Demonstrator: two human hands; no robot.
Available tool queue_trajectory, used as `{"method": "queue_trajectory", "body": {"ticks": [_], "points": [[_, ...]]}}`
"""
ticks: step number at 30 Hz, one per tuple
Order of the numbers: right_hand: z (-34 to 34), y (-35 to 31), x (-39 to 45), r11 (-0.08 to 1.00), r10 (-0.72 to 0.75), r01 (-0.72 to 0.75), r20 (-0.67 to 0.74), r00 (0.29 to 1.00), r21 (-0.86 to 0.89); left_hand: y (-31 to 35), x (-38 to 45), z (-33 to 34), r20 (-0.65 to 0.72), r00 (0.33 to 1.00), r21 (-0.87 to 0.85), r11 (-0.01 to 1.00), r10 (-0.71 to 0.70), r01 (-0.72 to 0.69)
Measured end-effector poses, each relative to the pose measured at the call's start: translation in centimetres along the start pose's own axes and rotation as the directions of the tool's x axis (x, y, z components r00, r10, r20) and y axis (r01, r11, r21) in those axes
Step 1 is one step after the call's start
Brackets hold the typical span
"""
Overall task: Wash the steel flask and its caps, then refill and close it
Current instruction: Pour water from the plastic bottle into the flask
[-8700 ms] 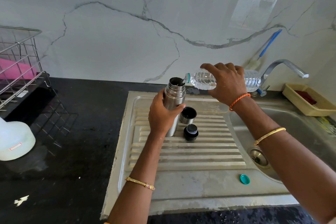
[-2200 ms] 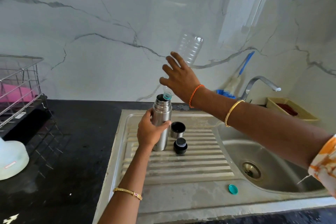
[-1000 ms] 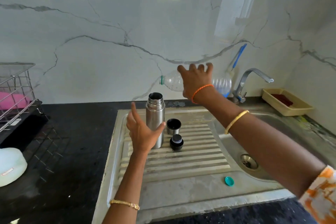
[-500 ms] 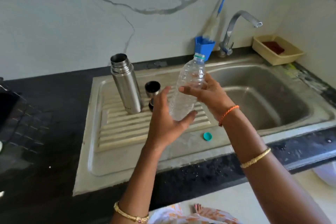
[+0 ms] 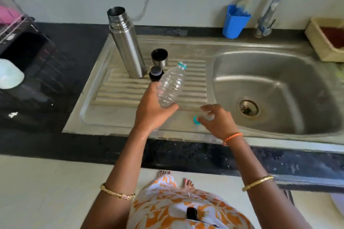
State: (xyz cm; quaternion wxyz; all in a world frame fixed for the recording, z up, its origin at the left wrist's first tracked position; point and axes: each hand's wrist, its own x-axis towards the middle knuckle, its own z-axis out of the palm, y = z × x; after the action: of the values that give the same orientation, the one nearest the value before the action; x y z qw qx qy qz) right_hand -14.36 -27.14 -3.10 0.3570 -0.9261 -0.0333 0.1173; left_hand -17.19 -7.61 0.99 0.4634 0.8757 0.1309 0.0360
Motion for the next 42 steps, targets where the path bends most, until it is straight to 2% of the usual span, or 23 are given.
{"method": "queue_trajectory", "body": {"ticks": [2,4,10,15,18,20,21,22,24,25,27,29,31,35,38,42], "points": [[0.6,0.9,-0.1,0.984,-0.112,0.122,0.083,0.99,-0.128,0.2,-0.3,0.2,0.038,0.996,-0.024,0.997,-0.076,0.077],[0.9,1.3,0.1,0.966,-0.178,0.197,0.123,0.976,-0.166,0.2,-0.6,0.5,0.084,0.988,-0.07,0.988,-0.131,0.137],[0.9,1.7,1.1,0.937,-0.252,0.282,0.161,0.954,-0.204,0.6,-1.0,1.0,0.165,0.973,-0.211,0.958,-0.159,0.193],[0.8,1.4,2.0,0.925,-0.254,0.295,0.188,0.949,-0.24,1.4,-1.2,1.4,0.151,0.98,-0.213,0.964,-0.127,0.158],[0.3,1.3,2.5,0.97,-0.199,0.214,0.129,0.971,-0.114,1.2,-1.2,1.5,0.138,0.985,-0.192,0.973,-0.102,0.128],[-0.7,0.7,2.6,0.981,-0.07,0.049,0.105,0.992,0.186,0.9,-1.0,1.4,0.128,0.987,-0.167,0.979,-0.097,0.118],[-1.4,0.1,2.6,0.907,-0.016,-0.038,0.123,0.992,0.419,0.8,-0.9,1.4,0.132,0.987,-0.157,0.981,-0.092,0.112],[-2.3,-0.5,2.6,0.769,0.013,-0.1,0.14,0.99,0.632,0.6,-0.8,1.3,0.141,0.986,-0.147,0.983,-0.086,0.107],[-4.1,-1.6,2.7,0.465,0.027,-0.135,0.139,0.99,0.875,0.5,-0.5,1.3,0.175,0.983,-0.126,0.989,-0.056,0.079],[-5.0,-2.2,2.7,0.338,0.029,-0.138,0.137,0.99,0.931,0.5,-0.2,1.2,0.194,0.98,-0.119,0.991,-0.037,0.061],[-6.3,-3.4,2.6,0.149,0.029,-0.149,0.146,0.989,0.978,0.7,0.1,1.3,0.215,0.977,-0.123,0.992,0.0,0.027],[-6.7,-4.3,2.4,0.061,0.039,-0.141,0.139,0.99,0.988,0.9,0.7,1.4,0.24,0.969,-0.131,0.991,0.05,-0.019],[-6.6,-4.8,2.2,0.094,0.053,-0.085,0.08,0.995,0.992,1.0,1.4,1.6,0.254,0.962,-0.158,0.985,0.102,-0.063],[-6.3,-4.3,2.1,0.344,0.065,0.068,-0.096,0.993,0.937,0.5,2.4,1.4,0.264,0.945,-0.207,0.968,0.193,-0.14],[-6.0,-3.9,2.0,0.493,-0.016,0.096,-0.101,0.995,0.865,-0.2,3.2,1.3,0.279,0.931,-0.214,0.961,0.233,-0.176],[-5.8,-3.9,2.2,0.591,-0.062,0.127,-0.112,0.992,0.797,-1.1,3.8,1.1,0.315,0.913,-0.17,0.962,0.258,-0.213]]}}
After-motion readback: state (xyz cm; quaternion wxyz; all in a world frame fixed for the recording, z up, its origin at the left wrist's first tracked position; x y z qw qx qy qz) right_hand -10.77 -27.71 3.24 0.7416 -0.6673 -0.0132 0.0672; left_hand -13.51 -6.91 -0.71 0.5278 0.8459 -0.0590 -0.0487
